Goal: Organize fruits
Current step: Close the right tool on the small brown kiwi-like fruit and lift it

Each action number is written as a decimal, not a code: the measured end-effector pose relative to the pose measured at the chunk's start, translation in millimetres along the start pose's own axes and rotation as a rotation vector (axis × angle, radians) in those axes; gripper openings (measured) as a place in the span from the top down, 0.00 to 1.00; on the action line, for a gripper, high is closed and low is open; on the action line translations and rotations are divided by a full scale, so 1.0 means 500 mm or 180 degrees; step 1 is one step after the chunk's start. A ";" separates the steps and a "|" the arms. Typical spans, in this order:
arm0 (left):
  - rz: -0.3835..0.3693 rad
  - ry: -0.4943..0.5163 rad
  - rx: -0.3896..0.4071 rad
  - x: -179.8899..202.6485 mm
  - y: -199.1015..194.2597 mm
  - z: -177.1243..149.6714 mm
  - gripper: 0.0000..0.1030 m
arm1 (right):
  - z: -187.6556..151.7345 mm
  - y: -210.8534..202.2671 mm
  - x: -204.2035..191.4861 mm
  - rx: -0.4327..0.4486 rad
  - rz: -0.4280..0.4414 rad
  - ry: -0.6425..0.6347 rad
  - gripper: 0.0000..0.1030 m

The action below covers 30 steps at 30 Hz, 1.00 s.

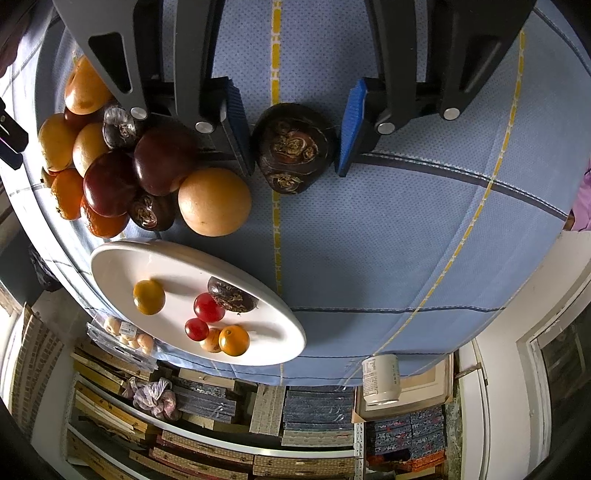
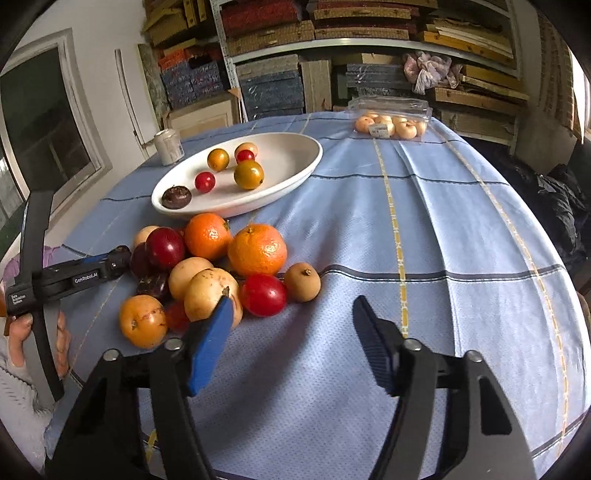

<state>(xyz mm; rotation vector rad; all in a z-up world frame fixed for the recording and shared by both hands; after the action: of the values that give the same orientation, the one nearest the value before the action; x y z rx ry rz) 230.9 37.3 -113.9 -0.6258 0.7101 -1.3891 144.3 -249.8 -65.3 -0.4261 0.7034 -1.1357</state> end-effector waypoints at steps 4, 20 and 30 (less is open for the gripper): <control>0.0006 0.0016 0.0003 0.001 0.000 -0.001 0.57 | 0.017 0.016 -0.009 -0.0063 -0.0128 -0.0174 0.46; 0.0035 0.0051 -0.0002 0.002 0.001 0.000 0.57 | 0.055 0.077 0.047 -0.0182 -0.0376 -0.0156 0.55; 0.0052 0.0067 -0.0002 0.003 0.003 -0.002 0.56 | 0.047 0.101 0.045 -0.0315 -0.0243 -0.0148 0.68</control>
<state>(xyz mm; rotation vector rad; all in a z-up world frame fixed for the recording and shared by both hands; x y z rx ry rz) 231.2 36.0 -115.5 -0.6054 0.7310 -1.3820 200.1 -252.4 -87.1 -0.5656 0.7093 -1.1624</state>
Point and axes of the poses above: each gripper's, at about its wrist camera, not at the fingertips, and y roughly the way its jaws point, x to its right, z to its top, the point moved 6 cm from there along y, roughly the way its jaws point, and after that the axes turned 10 degrees about z, right-handed, at the moved point
